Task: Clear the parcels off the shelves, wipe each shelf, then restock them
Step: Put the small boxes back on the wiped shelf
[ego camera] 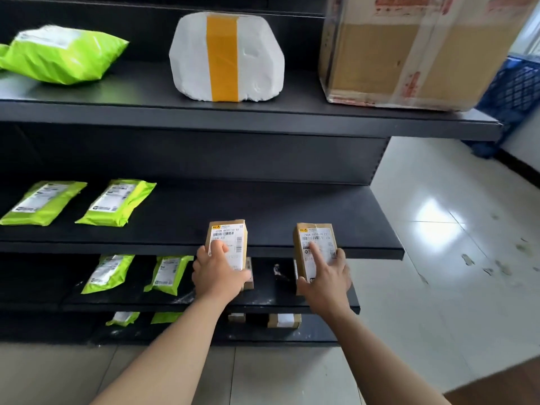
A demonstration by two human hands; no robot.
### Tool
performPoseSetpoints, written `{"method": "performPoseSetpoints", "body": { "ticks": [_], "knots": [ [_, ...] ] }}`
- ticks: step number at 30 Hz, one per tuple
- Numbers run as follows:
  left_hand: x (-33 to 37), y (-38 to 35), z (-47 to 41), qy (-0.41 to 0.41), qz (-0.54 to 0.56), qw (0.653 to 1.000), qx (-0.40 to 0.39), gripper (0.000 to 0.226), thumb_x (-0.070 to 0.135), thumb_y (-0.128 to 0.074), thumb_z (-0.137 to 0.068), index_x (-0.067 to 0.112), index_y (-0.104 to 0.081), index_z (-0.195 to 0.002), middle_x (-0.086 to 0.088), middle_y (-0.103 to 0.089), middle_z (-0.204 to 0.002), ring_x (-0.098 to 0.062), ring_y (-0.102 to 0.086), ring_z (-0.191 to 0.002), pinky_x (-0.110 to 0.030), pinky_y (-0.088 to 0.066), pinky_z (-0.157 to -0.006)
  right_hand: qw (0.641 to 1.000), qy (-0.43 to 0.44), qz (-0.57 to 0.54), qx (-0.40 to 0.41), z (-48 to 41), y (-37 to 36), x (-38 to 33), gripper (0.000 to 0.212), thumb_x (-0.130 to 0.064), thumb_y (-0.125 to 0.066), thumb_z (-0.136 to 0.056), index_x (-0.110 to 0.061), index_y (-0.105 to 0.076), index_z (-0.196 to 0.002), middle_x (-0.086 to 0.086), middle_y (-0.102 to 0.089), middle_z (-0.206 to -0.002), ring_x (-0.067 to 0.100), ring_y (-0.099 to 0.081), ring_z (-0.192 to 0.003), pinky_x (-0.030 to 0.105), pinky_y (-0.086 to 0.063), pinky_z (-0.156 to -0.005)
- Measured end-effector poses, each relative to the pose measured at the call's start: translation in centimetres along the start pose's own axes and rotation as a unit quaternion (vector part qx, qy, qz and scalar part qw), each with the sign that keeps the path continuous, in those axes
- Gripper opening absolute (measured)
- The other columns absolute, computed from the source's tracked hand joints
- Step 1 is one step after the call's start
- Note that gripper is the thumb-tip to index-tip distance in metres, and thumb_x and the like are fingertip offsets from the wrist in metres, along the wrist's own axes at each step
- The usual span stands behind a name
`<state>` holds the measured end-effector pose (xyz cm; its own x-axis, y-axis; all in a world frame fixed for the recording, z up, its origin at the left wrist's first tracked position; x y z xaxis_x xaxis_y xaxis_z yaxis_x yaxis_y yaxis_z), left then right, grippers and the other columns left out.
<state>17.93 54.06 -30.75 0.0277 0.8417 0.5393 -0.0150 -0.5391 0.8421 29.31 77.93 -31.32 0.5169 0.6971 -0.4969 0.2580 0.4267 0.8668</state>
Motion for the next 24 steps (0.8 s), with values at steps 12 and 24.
{"method": "performPoseSetpoints", "body": {
  "ticks": [12, 24],
  "knots": [
    [2.1, -2.7, -14.6, 0.041, -0.033, 0.999, 0.006, 0.065, 0.038, -0.077, -0.062, 0.028, -0.032, -0.108, -0.007, -0.038, -0.120, -0.028, -0.044, -0.102, -0.039, -0.042, -0.084, 0.998, 0.049, 0.032, -0.017, -12.4, -2.2, -3.1, 0.081, -0.038, -0.065, -0.080, -0.045, -0.021, -0.147, 0.016, 0.000, -0.154, 0.035, -0.014, -0.138, 0.044, -0.020, -0.112],
    [1.8, -6.6, -22.1, 0.018, -0.090, 0.996, -0.023, 0.077, 0.042, -0.078, -0.065, 0.020, -0.034, -0.124, -0.014, -0.036, -0.130, -0.033, -0.043, -0.111, -0.044, -0.041, -0.093, 0.998, 0.013, 0.057, -0.020, -17.9, -4.5, -4.2, 0.082, -0.039, -0.067, -0.078, -0.045, -0.023, -0.146, 0.017, -0.001, -0.154, 0.034, -0.013, -0.138, 0.042, -0.020, -0.112]
  ]
}}
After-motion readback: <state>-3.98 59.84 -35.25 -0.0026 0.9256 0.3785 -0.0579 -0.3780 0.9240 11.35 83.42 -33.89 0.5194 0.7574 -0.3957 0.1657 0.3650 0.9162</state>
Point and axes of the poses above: each hand's wrist, its own z-axis away from the middle knuckle, its own y-axis out of the back of the hand, x = y × z, the point moved 9 cm from there along -z, towards the middle knuckle
